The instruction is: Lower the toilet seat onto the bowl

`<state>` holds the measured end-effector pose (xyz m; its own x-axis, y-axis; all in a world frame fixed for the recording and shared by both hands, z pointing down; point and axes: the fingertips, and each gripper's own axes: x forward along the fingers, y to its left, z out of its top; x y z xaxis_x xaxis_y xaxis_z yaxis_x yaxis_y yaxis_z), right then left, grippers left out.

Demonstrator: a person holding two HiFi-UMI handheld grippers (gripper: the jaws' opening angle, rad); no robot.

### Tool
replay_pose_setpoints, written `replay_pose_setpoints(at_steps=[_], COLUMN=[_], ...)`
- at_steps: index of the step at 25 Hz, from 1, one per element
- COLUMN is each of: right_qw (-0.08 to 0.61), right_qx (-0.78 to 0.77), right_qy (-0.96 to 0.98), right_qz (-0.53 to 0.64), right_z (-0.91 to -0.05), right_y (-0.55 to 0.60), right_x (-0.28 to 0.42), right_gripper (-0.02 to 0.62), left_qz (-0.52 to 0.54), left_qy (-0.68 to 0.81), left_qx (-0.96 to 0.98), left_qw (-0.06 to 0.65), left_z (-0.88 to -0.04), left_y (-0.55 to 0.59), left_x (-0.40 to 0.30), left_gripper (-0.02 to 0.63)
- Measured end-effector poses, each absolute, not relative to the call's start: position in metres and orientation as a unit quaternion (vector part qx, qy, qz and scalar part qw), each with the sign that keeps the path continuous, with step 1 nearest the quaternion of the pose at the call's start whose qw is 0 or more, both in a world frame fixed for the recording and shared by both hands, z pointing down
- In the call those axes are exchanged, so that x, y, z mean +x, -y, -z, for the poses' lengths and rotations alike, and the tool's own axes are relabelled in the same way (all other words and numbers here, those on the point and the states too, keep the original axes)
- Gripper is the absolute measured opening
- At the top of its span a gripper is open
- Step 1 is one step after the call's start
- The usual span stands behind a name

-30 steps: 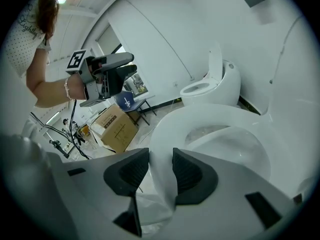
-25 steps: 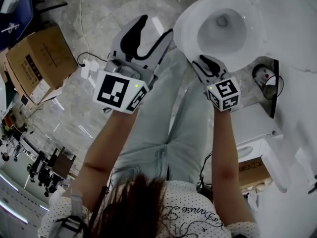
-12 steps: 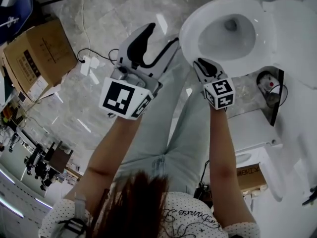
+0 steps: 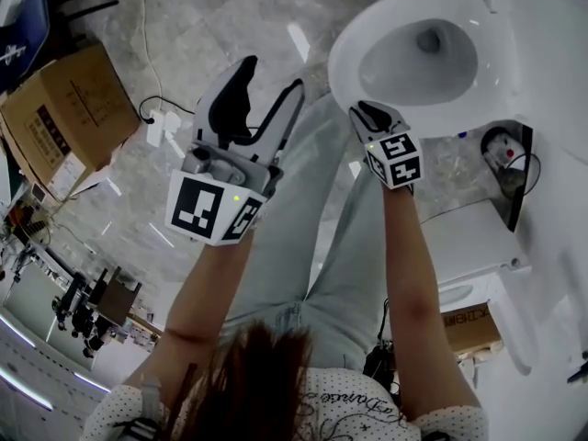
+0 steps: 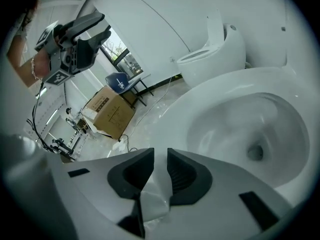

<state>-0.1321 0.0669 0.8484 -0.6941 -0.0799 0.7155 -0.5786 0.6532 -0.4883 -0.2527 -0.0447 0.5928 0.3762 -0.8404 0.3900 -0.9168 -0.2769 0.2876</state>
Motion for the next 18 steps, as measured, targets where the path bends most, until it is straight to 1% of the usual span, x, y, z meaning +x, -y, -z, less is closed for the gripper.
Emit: replay_pose_setpoints(at_steps=[6, 8, 12, 16, 18], right_qw=[0.356, 0.357, 0.37, 0.372, 0.373], right_qx=[0.186, 0.187, 0.192, 0.188, 0.184], right_qy=[0.839, 0.841, 0.844, 0.836, 0.837], right_qz=[-0.366, -0.36, -0.338, -0.357, -0.355], right_z=[-0.871, -0.871, -0.872, -0.87, -0.863], right_y=[-0.067, -0.066, -0.066, -0.07, -0.072], right_x=[-0.136, -0.135, -0.136, -0.136, -0.136], right_gripper=[0.101, 0.084, 0.086, 0.097, 0.092], left_qz=[-0.083, -0.086, -0.092, -0.093, -0.093], left_qy=[0.558, 0.558, 0.554, 0.549, 0.545], left_qx=[0.791, 0.79, 0.791, 0.795, 0.798], left_qw=[0.238, 0.241, 0.243, 0.242, 0.237], left_z=[-0.602, -0.605, -0.608, -0.603, -0.596], left_y=[0.041, 0.038, 0.034, 0.032, 0.032], left_x=[-0.254, -0.253, -0.247, -0.244, -0.243], left_gripper=[0.238, 0.238, 0.238, 0.238, 0.238])
